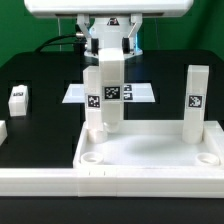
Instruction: Assemble desk
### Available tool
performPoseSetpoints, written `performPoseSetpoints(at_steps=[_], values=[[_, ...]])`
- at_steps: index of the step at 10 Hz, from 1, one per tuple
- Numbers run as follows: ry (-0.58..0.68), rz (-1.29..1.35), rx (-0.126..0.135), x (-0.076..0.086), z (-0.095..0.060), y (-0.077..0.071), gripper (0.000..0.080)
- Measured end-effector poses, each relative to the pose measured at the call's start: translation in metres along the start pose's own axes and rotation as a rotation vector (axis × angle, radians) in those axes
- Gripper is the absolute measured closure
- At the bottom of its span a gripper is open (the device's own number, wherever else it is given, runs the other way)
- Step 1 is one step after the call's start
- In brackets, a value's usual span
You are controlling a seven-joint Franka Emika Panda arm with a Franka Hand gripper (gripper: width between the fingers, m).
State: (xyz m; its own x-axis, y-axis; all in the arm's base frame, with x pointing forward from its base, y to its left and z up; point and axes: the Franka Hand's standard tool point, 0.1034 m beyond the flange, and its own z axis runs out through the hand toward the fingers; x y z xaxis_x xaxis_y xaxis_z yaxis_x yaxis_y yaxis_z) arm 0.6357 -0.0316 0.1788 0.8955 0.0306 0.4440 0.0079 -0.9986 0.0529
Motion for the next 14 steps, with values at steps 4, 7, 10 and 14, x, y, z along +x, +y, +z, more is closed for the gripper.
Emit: performPoseSetpoints(at_steps=[4, 7, 10, 14], values=[[0.144, -0.022, -0.011, 0.001, -0.002, -0.039, 0.0514], [0.140, -0.023, -0.007, -0.001, 0.002, -0.046, 0.0514], [0.138, -0.026, -0.005, -0.002, 0.003, -0.048, 0.0514], [0.146, -0.013, 0.065, 0.014, 0.009, -0.128, 0.0514]])
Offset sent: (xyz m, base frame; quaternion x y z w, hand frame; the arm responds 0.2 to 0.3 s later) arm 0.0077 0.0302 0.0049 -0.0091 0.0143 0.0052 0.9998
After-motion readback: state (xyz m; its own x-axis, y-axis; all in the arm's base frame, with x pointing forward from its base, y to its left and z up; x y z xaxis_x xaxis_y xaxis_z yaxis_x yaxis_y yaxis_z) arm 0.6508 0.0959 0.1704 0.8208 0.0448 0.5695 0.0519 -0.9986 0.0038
